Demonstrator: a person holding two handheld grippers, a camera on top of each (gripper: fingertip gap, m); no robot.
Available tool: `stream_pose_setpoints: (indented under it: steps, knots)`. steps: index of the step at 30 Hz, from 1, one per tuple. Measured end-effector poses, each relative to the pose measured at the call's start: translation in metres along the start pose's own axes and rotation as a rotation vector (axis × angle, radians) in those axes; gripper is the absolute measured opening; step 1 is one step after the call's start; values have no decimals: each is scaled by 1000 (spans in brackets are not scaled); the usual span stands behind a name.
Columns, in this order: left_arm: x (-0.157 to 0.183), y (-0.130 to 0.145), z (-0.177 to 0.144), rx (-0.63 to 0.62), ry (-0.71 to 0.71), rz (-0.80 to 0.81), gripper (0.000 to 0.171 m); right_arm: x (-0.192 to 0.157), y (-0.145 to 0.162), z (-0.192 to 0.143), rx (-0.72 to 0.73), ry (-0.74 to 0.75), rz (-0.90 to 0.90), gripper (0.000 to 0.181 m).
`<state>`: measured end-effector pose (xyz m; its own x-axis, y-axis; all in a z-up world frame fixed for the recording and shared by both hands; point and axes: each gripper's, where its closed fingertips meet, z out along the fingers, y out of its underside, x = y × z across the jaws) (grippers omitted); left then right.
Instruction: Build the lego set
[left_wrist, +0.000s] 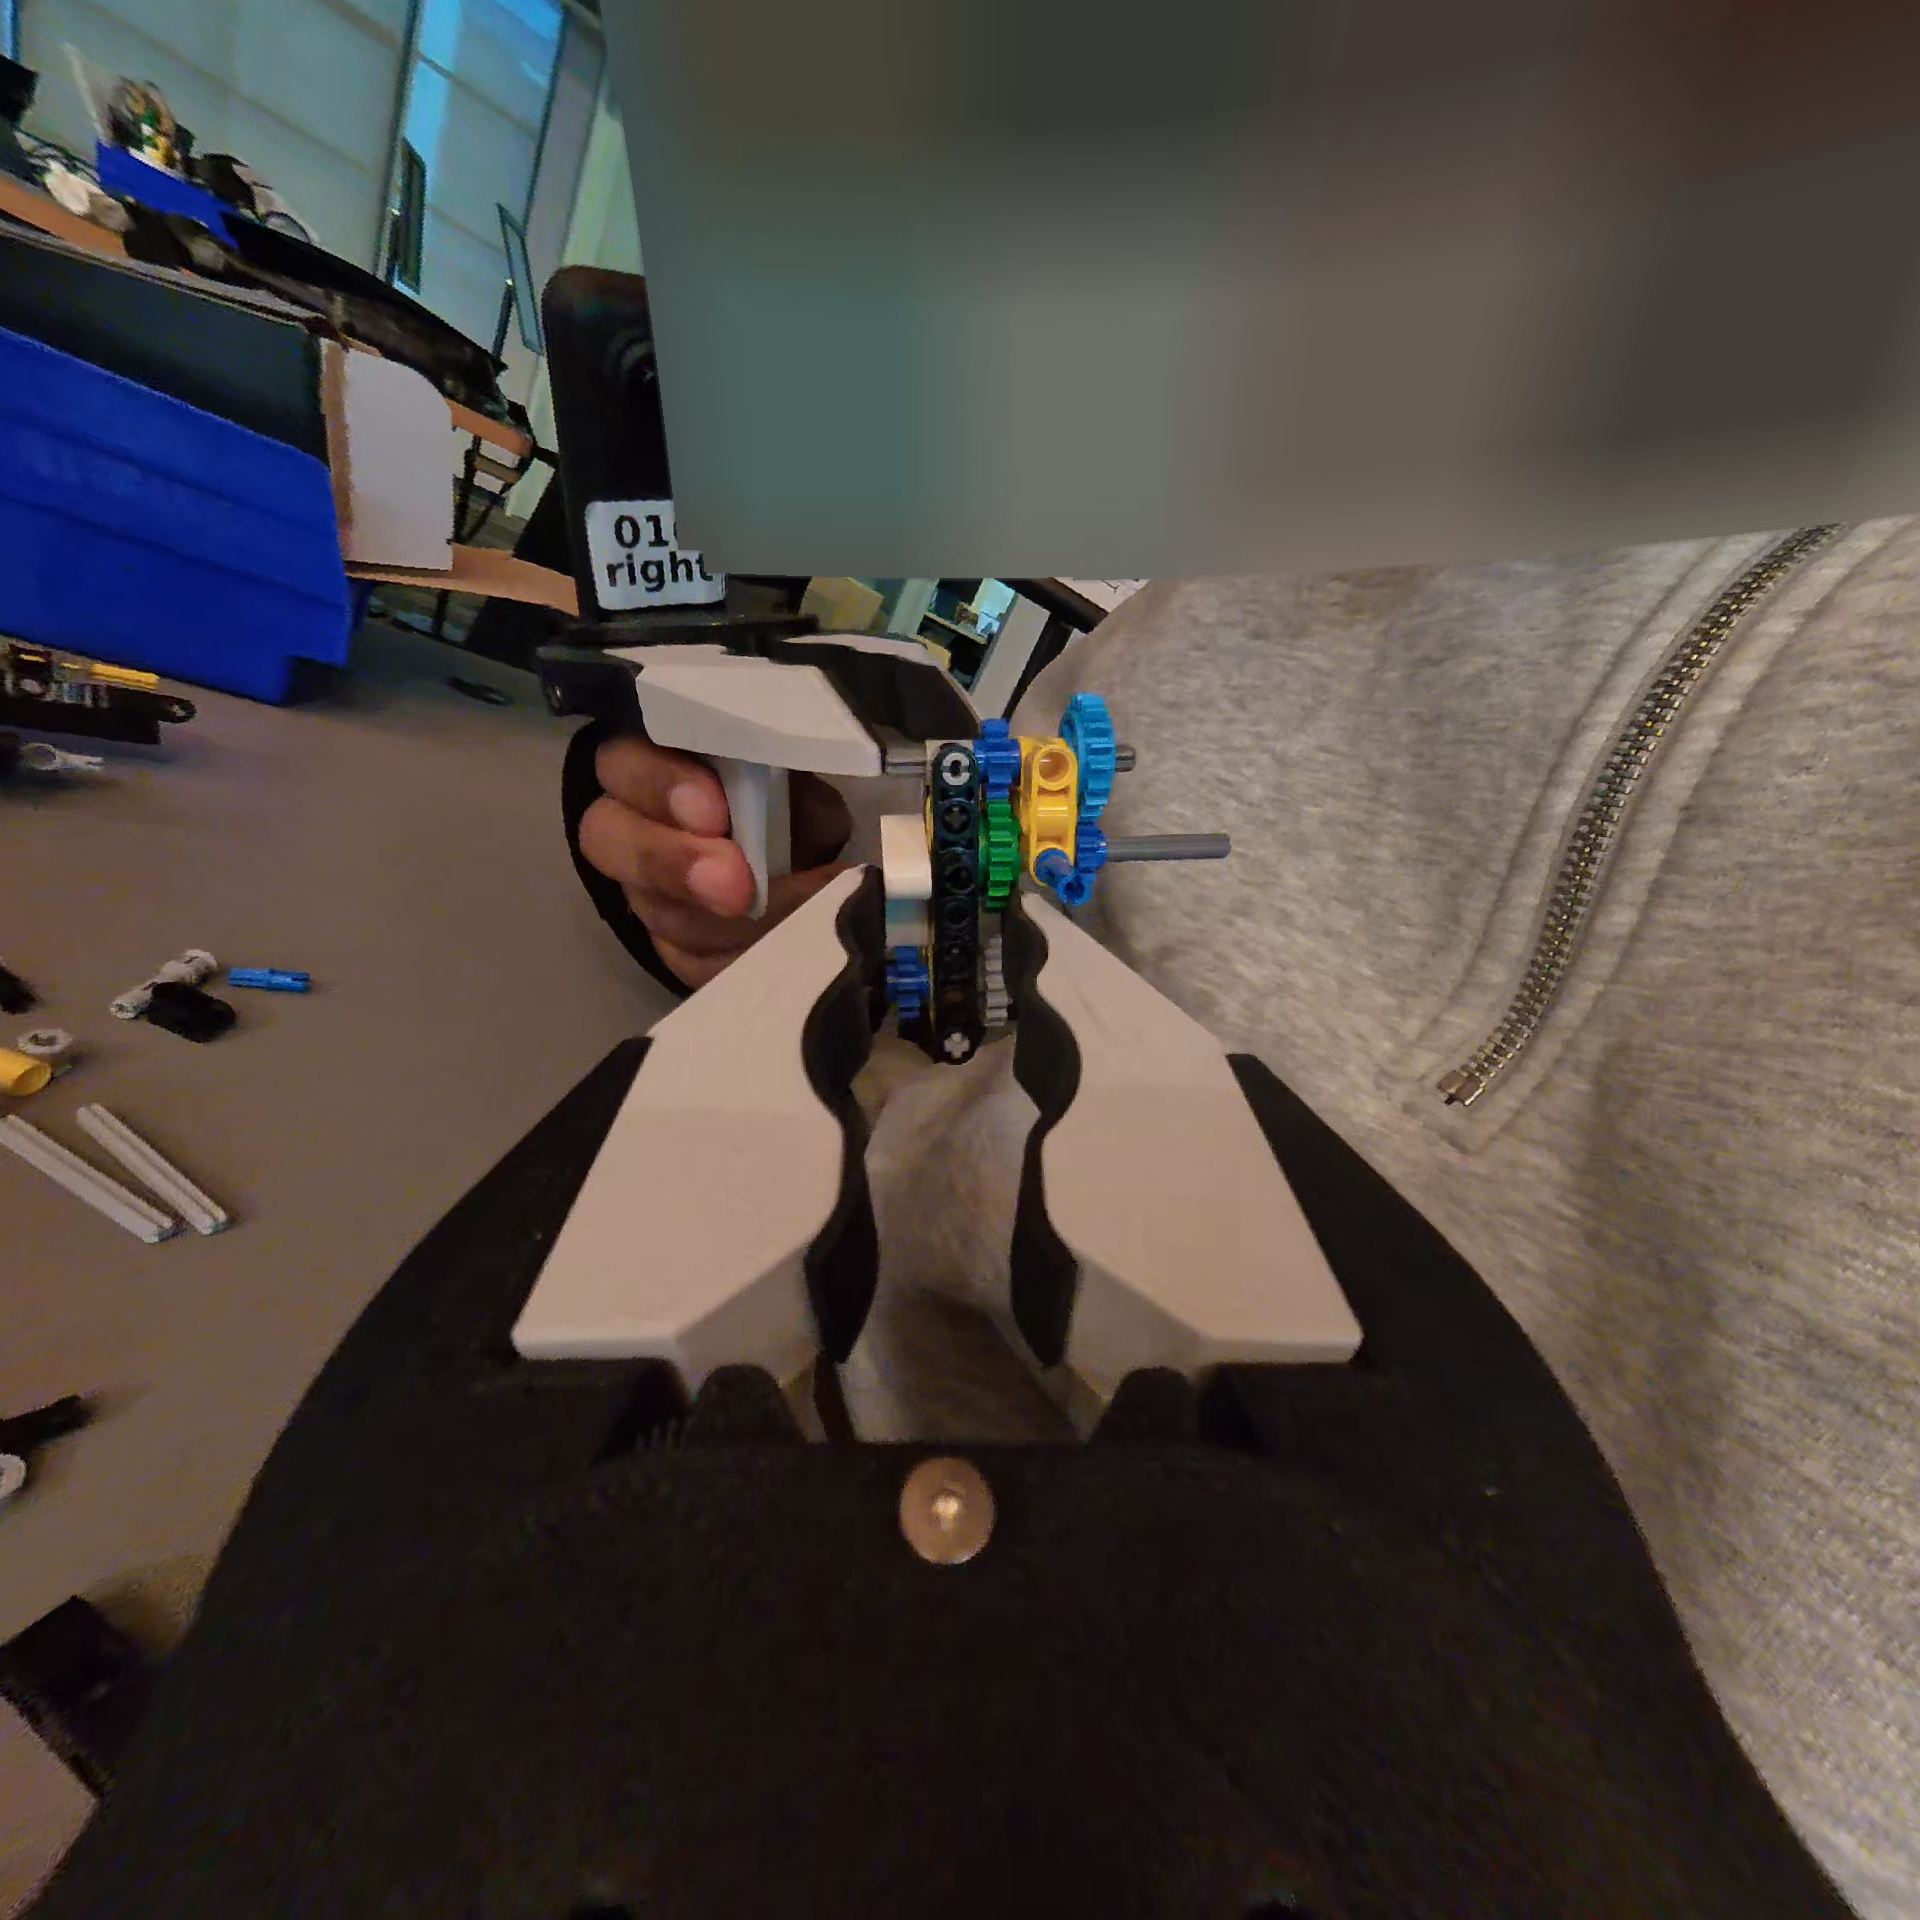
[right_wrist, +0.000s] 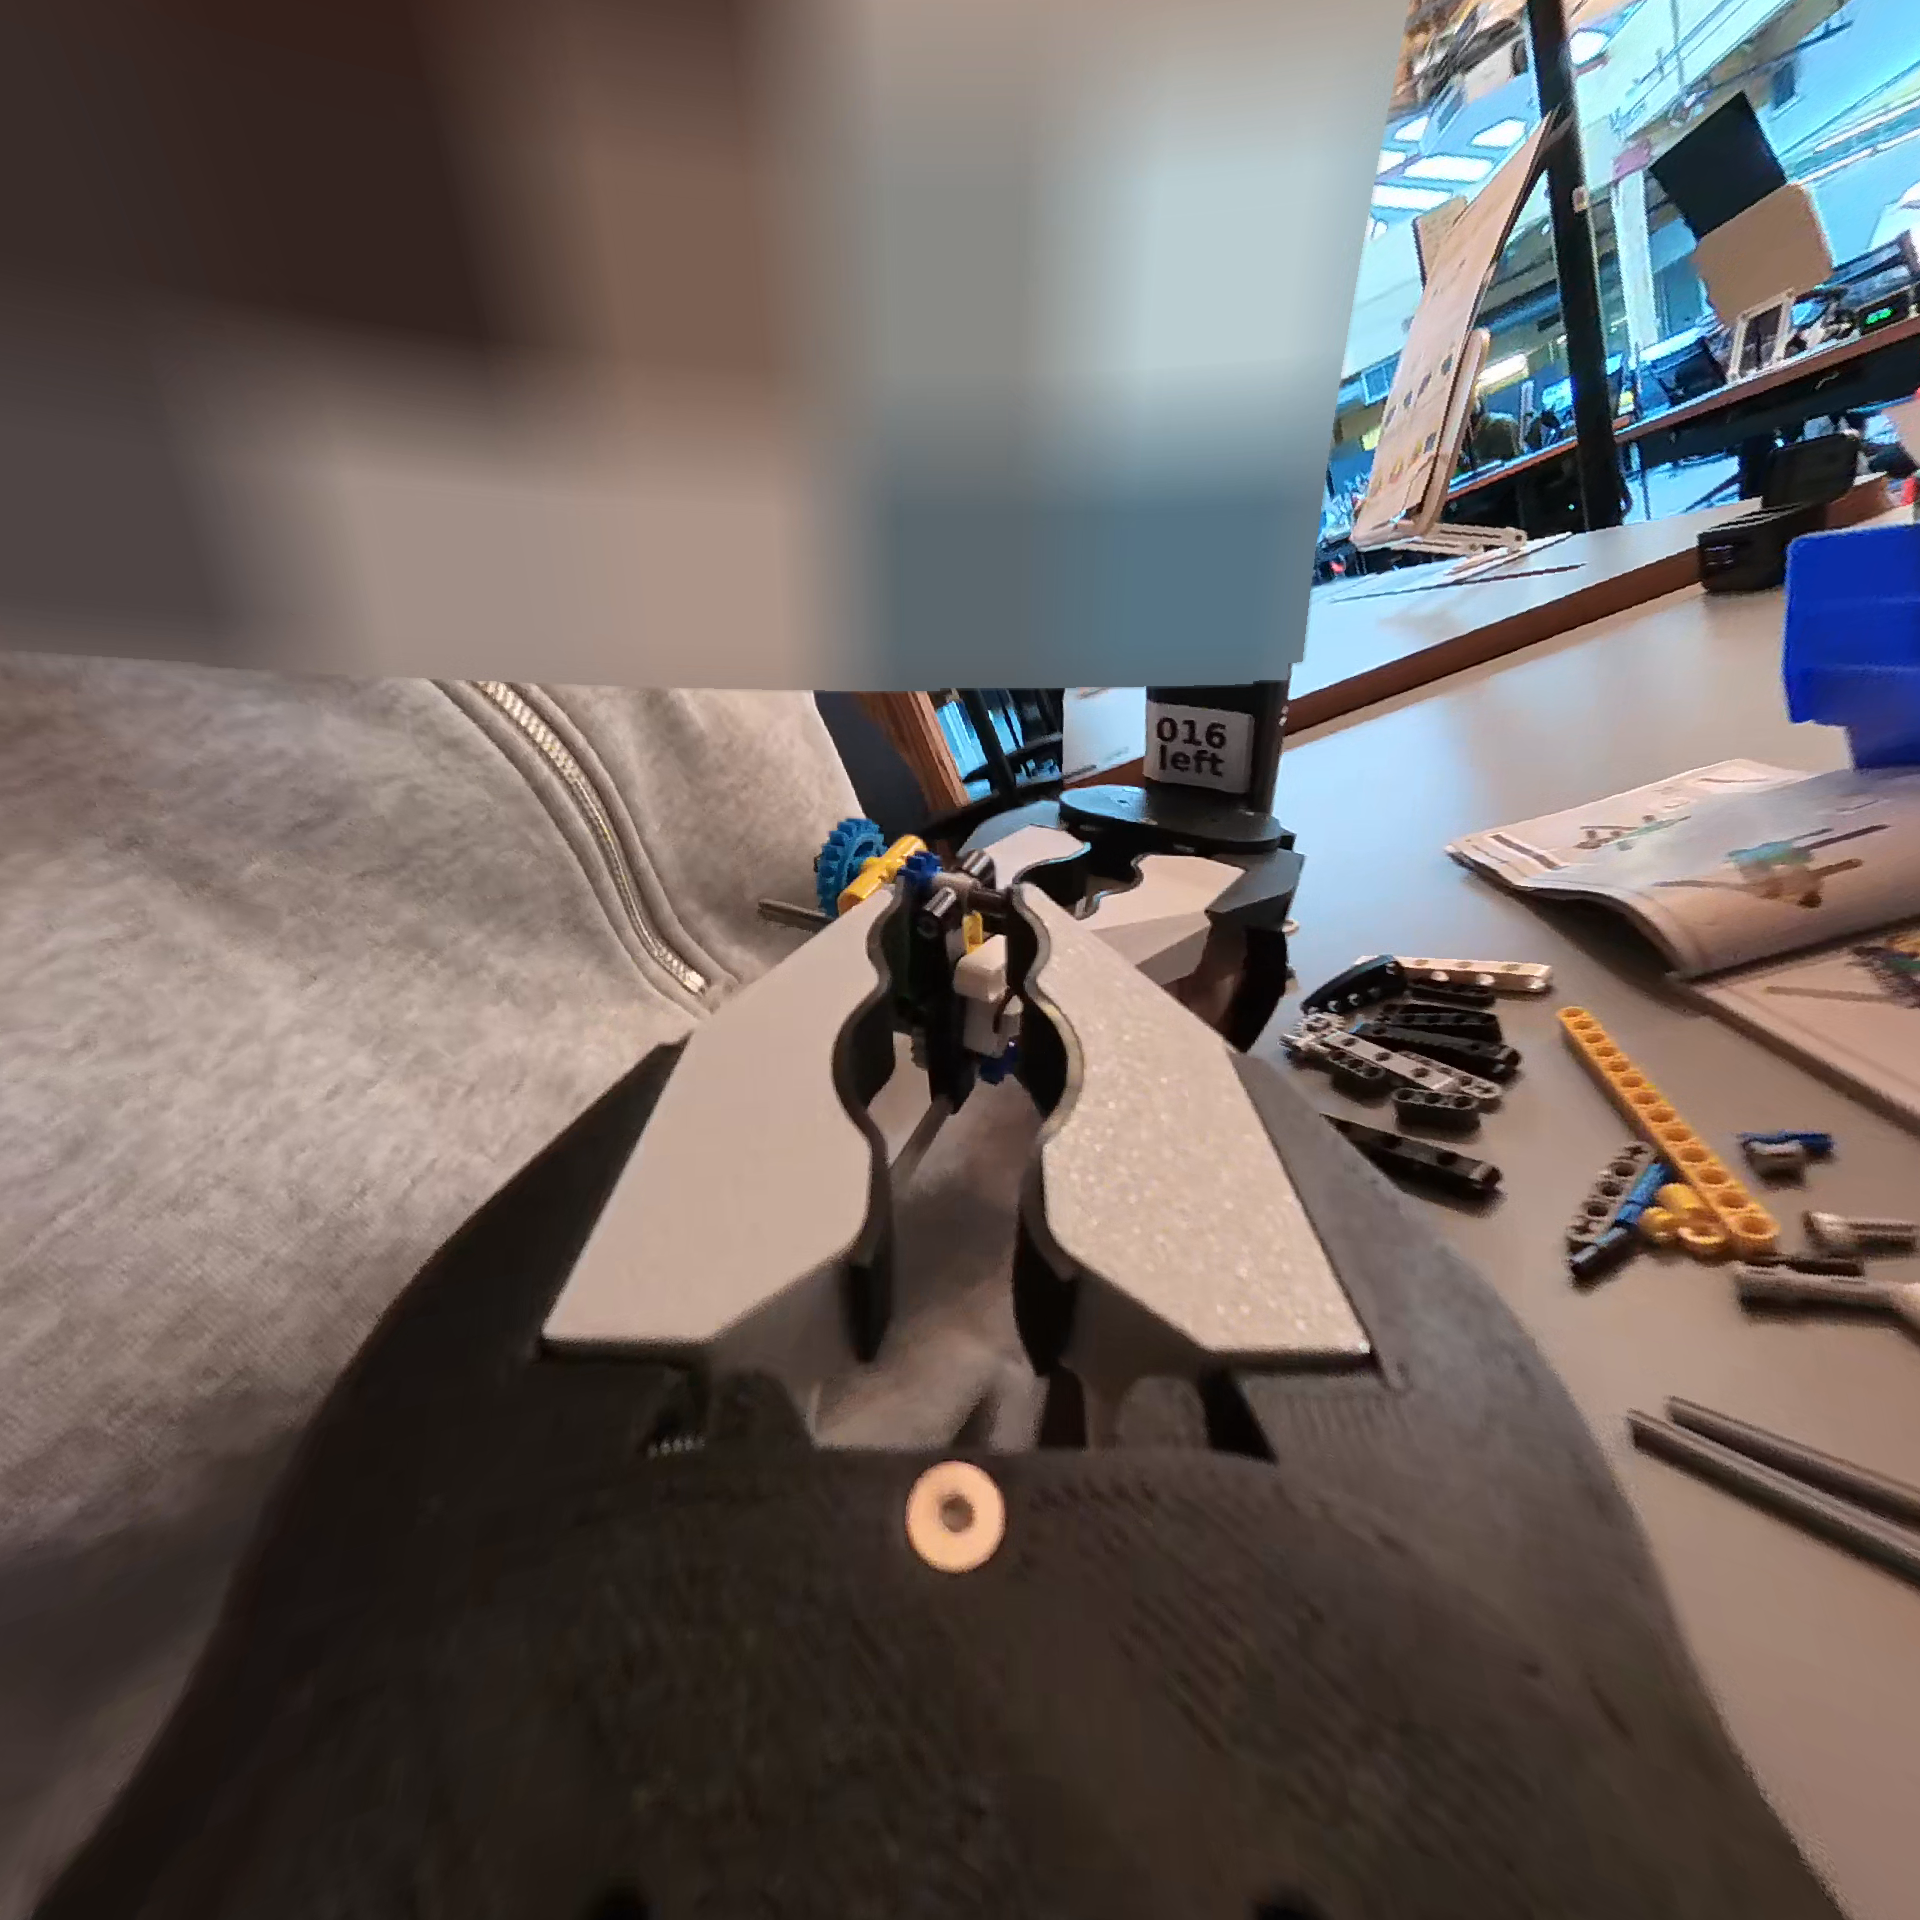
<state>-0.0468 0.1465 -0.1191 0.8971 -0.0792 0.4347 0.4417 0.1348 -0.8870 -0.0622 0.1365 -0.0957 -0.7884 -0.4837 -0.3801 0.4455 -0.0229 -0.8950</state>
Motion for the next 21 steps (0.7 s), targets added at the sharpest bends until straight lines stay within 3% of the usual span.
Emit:
stream_pose_setpoints:
  steps: [21]
  knots:
    - [-4,3,0,-2,25,-110,19,1,3,-1,8,-1,26,15]
